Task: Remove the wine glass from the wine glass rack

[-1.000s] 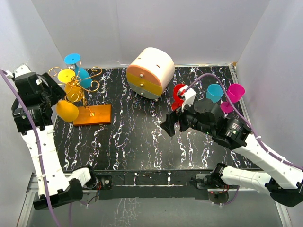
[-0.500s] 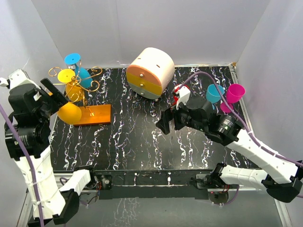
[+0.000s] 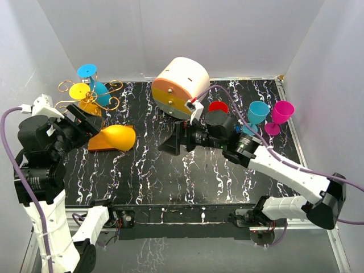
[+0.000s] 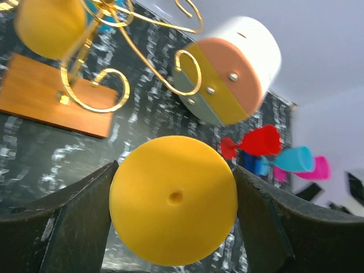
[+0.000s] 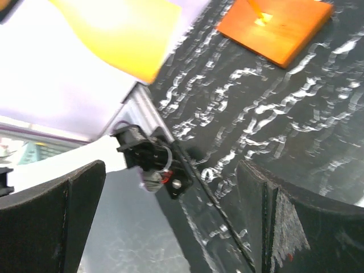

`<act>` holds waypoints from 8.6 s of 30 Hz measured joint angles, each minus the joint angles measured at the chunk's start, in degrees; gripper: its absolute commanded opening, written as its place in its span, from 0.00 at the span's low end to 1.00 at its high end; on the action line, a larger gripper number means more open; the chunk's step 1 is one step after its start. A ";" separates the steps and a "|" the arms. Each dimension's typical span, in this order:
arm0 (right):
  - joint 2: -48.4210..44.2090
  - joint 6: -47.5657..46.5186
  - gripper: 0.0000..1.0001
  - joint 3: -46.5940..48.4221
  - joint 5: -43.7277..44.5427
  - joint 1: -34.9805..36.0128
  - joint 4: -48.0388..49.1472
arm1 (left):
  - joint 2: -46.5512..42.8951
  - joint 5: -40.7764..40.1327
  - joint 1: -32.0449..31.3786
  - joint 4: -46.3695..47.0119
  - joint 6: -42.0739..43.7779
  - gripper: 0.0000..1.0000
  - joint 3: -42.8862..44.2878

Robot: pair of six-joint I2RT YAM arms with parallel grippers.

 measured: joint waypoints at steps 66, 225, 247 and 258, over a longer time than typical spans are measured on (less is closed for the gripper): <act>15.93 -10.38 0.00 15.21 29.83 -20.94 -45.07 | -5.18 9.18 -3.06 10.43 -11.89 0.99 -11.96; -0.42 -19.80 0.72 10.29 3.58 -4.87 -31.15 | 35.80 9.05 18.88 8.72 9.70 0.74 12.94; -0.09 -19.80 0.72 10.10 2.97 -4.87 -30.80 | 35.23 10.16 18.80 8.28 6.51 0.58 13.00; -0.09 -19.78 0.72 10.10 2.93 -4.87 -30.75 | 35.23 11.45 18.16 8.35 6.27 0.61 12.68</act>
